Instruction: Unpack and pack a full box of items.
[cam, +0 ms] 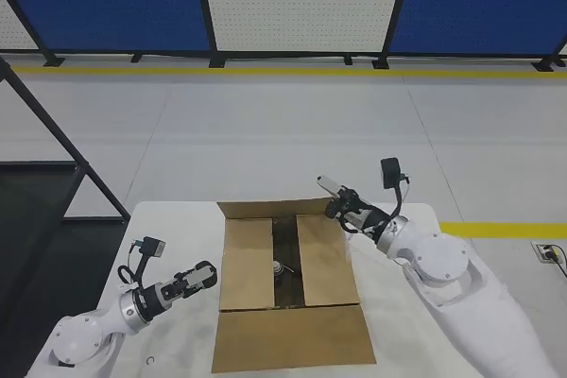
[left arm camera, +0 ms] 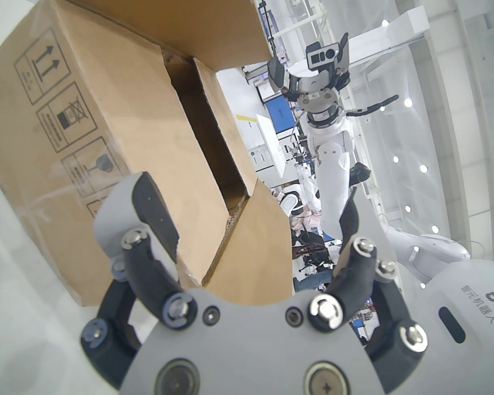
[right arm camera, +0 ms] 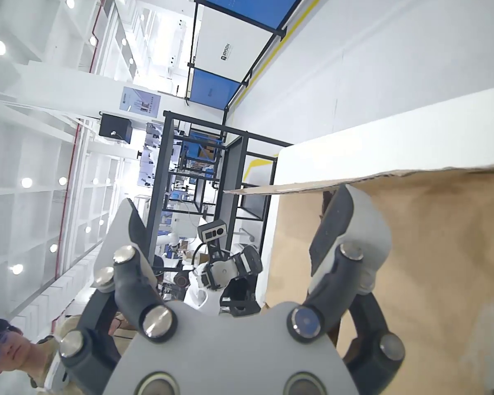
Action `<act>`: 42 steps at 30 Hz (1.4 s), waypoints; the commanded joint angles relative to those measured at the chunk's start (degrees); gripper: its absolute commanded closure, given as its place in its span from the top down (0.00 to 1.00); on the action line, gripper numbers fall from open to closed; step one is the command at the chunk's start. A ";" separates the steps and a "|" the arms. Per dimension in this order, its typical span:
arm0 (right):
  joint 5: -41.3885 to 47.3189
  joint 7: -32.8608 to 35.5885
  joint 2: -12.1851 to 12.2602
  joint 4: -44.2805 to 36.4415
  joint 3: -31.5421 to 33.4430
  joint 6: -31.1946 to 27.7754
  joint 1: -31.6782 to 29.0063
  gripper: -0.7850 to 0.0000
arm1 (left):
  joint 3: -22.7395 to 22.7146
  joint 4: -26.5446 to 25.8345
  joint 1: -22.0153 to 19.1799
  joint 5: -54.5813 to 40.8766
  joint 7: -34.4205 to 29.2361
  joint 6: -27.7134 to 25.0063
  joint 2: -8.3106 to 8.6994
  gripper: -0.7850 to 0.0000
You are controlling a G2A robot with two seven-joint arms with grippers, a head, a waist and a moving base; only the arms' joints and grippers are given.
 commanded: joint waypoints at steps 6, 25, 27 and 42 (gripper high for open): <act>0.20 0.13 0.04 -0.03 0.09 -0.01 -0.09 1.00 | 0.00 0.00 0.00 0.00 0.00 0.00 0.00 1.00; 10.64 -15.67 -7.82 15.89 -9.49 4.60 10.41 1.00 | 0.00 0.00 0.00 0.00 0.00 0.00 0.00 1.00; 11.38 -18.68 -9.28 19.54 -11.06 5.25 12.38 1.00 | 0.00 0.00 0.00 0.00 0.00 0.00 0.00 1.00; 16.24 -26.76 -20.60 42.50 -20.48 5.40 22.45 1.00 | 0.00 0.00 0.00 0.00 0.00 0.00 0.00 1.00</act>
